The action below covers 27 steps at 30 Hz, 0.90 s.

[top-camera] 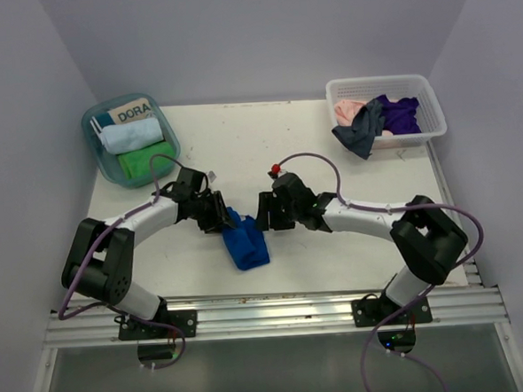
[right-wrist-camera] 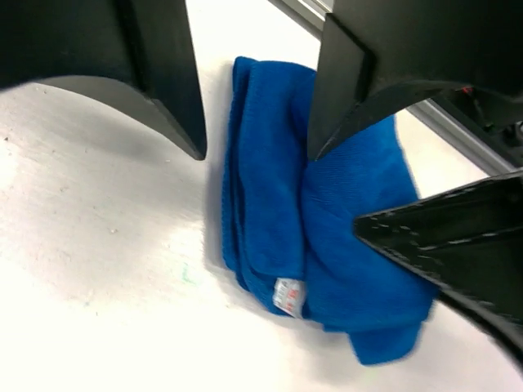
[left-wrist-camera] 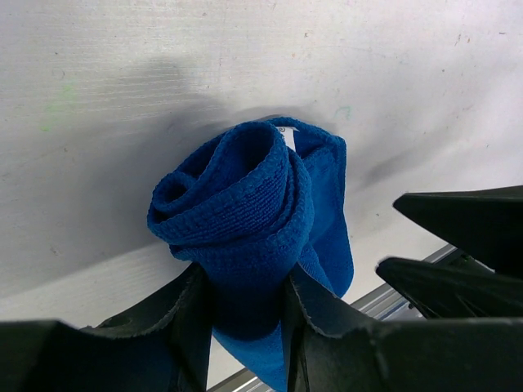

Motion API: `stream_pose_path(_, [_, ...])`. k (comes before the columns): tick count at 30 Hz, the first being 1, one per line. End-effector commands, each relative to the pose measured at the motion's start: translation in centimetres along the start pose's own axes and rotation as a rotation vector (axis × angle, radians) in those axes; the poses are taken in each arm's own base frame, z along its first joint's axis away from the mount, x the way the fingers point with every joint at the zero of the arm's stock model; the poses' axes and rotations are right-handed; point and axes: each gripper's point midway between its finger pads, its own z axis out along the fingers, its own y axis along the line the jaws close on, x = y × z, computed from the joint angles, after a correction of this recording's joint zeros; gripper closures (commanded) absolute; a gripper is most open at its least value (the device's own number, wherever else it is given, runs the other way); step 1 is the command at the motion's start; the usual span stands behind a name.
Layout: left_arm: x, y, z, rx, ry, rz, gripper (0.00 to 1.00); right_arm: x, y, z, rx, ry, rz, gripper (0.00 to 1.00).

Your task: Roll the towels

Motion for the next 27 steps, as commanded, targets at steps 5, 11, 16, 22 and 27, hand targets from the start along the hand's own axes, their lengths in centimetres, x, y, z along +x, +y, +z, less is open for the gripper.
stream_pose_path(5, [-0.3,-0.7,0.0,0.020,0.001,0.027,0.67,1.5,-0.6,2.0,0.012,0.083,-0.040,0.49])
stream_pose_path(11, [-0.2,-0.7,0.0,0.023,0.007,0.032,0.67,2.7,-1.2,3.1,0.013,0.131,-0.062,0.60])
stream_pose_path(16, [0.1,-1.0,-0.1,0.039,0.023,0.056,0.69,3.0,-2.5,3.8,0.062,0.141,-0.083,0.99])
stream_pose_path(22, [0.6,-1.8,-0.5,0.091,0.059,0.111,0.68,1.5,-4.3,4.3,0.122,0.134,-0.148,1.00])
stream_pose_path(27, [0.6,-2.1,-0.3,0.090,0.074,0.138,0.69,0.2,-4.1,4.7,0.131,0.144,-0.239,1.00])
